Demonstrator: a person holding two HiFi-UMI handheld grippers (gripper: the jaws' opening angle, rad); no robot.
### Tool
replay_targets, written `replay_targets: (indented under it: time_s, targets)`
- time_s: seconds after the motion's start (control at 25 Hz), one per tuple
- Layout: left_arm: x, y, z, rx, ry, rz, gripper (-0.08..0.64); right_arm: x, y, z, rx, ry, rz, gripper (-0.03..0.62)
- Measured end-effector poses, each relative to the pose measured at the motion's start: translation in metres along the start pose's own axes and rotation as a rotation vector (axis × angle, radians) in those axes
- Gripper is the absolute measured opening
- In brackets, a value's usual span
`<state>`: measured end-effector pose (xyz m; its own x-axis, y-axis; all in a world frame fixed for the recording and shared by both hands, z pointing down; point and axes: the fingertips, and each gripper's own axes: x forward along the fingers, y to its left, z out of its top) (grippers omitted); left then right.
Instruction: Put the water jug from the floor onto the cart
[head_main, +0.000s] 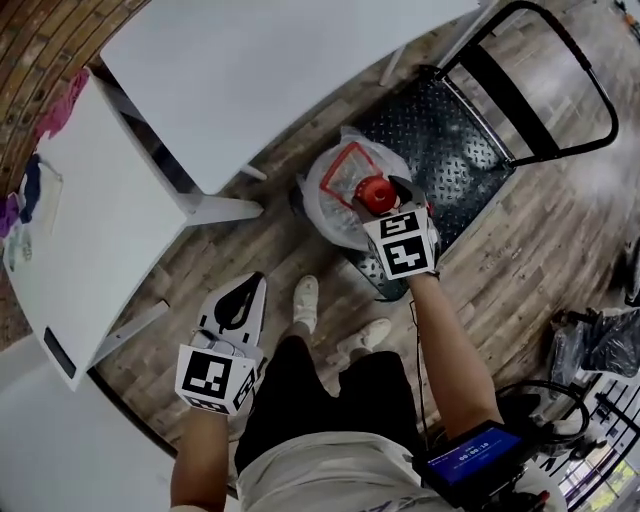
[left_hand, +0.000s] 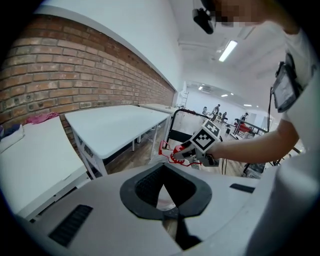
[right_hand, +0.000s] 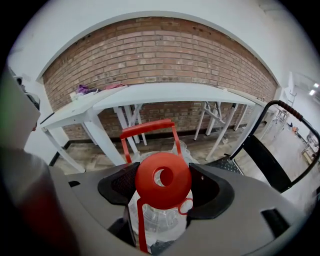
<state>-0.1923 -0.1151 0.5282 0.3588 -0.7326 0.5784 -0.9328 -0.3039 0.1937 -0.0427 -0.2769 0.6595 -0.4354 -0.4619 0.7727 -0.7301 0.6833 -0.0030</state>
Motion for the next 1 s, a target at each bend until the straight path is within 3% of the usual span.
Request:
replay_targets:
  time_s: [0.32, 0.72, 1.0]
  targets:
    - [-0.008, 0.019, -0.013, -0.032, 0.011, 0.026, 0.000, 0.040, 0.019, 0.002, -0.025, 0.007, 0.002, 0.304]
    - [-0.012, 0.035, -0.020, -0.069, 0.017, 0.022, 0.000, 0.046, 0.019, 0.006, -0.003, 0.001, -0.024, 0.304]
    - [-0.010, 0.031, 0.002, -0.050, -0.014, -0.031, 0.000, -0.006, 0.026, 0.035, 0.013, -0.153, -0.049, 0.304]
